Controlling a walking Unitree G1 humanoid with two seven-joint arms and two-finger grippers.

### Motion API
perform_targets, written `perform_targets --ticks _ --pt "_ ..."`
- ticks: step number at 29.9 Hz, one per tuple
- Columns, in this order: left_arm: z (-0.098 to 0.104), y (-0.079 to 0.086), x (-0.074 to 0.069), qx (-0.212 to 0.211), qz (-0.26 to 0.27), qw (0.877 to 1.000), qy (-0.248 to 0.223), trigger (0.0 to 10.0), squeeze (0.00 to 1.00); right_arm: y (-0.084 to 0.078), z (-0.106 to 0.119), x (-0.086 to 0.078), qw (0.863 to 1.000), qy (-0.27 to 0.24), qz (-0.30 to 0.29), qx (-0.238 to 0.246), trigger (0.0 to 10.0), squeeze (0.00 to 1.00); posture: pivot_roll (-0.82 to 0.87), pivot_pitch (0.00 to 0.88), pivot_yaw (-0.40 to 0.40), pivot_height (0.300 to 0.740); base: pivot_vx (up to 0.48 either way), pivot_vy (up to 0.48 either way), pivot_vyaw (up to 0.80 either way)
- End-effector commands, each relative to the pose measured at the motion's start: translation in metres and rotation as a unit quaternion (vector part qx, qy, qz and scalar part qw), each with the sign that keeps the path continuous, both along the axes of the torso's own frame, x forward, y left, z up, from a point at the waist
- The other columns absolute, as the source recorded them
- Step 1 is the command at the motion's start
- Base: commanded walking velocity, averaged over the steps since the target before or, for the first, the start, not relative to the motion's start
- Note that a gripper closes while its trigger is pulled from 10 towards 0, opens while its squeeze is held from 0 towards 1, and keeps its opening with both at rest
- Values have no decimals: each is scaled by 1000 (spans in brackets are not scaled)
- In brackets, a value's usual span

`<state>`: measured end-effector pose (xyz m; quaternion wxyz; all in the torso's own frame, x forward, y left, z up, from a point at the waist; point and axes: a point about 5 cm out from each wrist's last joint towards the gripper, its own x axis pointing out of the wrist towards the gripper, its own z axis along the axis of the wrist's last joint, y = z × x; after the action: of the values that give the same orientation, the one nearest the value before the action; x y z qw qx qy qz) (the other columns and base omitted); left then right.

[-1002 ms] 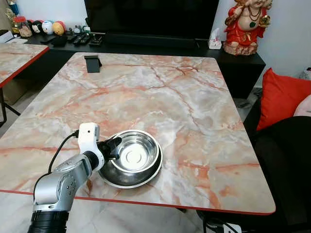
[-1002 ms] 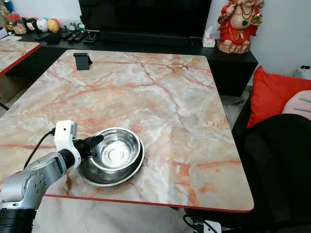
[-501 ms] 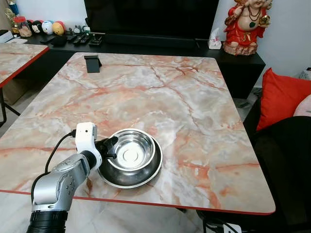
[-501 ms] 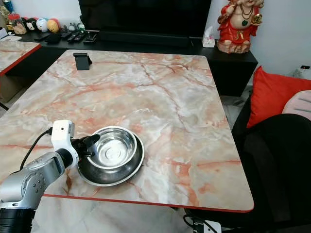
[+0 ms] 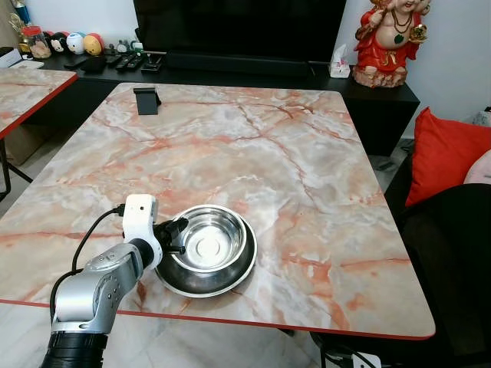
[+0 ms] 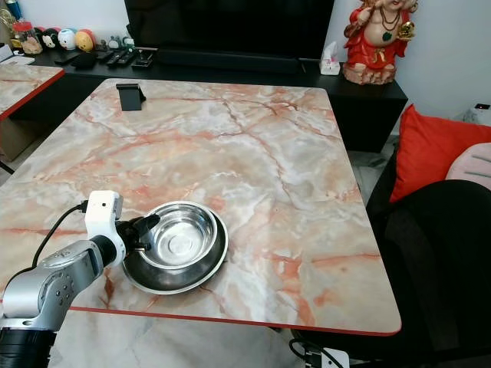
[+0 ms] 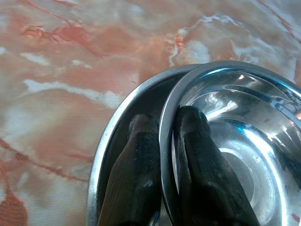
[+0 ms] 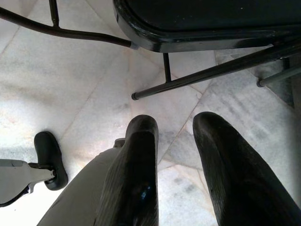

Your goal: Setting the table

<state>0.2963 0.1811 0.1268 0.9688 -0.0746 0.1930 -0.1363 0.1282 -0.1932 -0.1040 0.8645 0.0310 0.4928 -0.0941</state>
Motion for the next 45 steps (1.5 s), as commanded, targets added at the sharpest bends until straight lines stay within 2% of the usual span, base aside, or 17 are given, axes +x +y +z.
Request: perform_targets --ticks 1,22,28,38,45 --pt "-3 0 0 22 -3 1000 5 10000 0 0 -1 -1 1000 5 1 1 10000 0 62 0 -33 740 0 0 0" --pt "-5 6 1 76 10 997 2 10000 0 0 -1 -1 1000 9 1 2 10000 0 64 0 -34 740 0 0 0" --pt "-8 7 1 75 10 997 11 10000 0 0 -1 -1 1000 9 1 3 10000 0 65 0 -36 740 0 0 0" --pt "-8 1 -2 46 -12 999 21 10000 0 -1 -1 -1 1000 9 2 1 10000 0 65 0 -36 740 0 0 0" --pt "-8 -2 -4 46 -23 998 25 10000 0 -1 -1 -1 1000 9 2 1 10000 0 66 0 -36 740 0 0 0"
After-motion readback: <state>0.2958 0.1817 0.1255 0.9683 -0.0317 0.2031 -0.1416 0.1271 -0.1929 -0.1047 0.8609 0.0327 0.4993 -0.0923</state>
